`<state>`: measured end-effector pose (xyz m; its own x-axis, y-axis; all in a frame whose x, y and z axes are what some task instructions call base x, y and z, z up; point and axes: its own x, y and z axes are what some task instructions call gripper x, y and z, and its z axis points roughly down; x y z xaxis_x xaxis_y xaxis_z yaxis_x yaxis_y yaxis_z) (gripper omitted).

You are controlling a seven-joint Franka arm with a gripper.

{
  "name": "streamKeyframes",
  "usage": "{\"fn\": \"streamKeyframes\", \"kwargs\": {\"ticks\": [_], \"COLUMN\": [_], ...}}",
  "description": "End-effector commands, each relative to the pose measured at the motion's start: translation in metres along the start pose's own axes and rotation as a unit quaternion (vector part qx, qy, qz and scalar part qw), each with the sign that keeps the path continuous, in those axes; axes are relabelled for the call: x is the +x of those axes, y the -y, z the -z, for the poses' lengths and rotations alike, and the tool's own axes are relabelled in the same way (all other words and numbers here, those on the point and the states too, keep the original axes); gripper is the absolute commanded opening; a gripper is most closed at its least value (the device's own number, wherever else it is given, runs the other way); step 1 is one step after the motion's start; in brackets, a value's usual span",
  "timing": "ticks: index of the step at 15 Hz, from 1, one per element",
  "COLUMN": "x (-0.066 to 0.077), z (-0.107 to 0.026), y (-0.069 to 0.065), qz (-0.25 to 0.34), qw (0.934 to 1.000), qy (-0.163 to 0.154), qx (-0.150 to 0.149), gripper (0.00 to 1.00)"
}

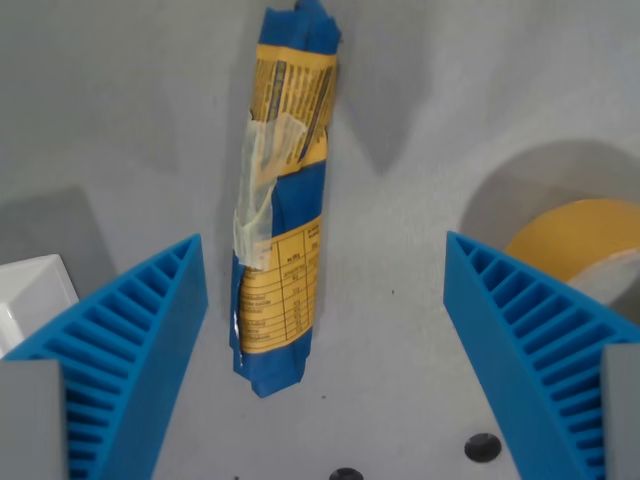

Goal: Pick up the blue bag

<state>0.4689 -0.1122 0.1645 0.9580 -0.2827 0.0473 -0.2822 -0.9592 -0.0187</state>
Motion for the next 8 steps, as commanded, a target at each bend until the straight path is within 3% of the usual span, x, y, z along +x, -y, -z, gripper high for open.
{"fn": "streamKeyframes", "kwargs": {"ticks": [1, 5, 6, 8], "x": [-0.005, -0.003, -0.005, -0.005], "z": [-0.005, -0.025, -0.030, -0.030], "y": [-0.002, -0.003, -0.003, -0.003], "qz": [-0.010, -0.009, -0.009, -0.009], "qw": [0.9993, 0.9990, 0.9990, 0.9990], "qy": [-0.023, -0.035, -0.036, -0.036], "qx": [0.026, 0.027, 0.027, 0.027], "gripper": [1.00, 1.00, 0.00, 0.00]}}
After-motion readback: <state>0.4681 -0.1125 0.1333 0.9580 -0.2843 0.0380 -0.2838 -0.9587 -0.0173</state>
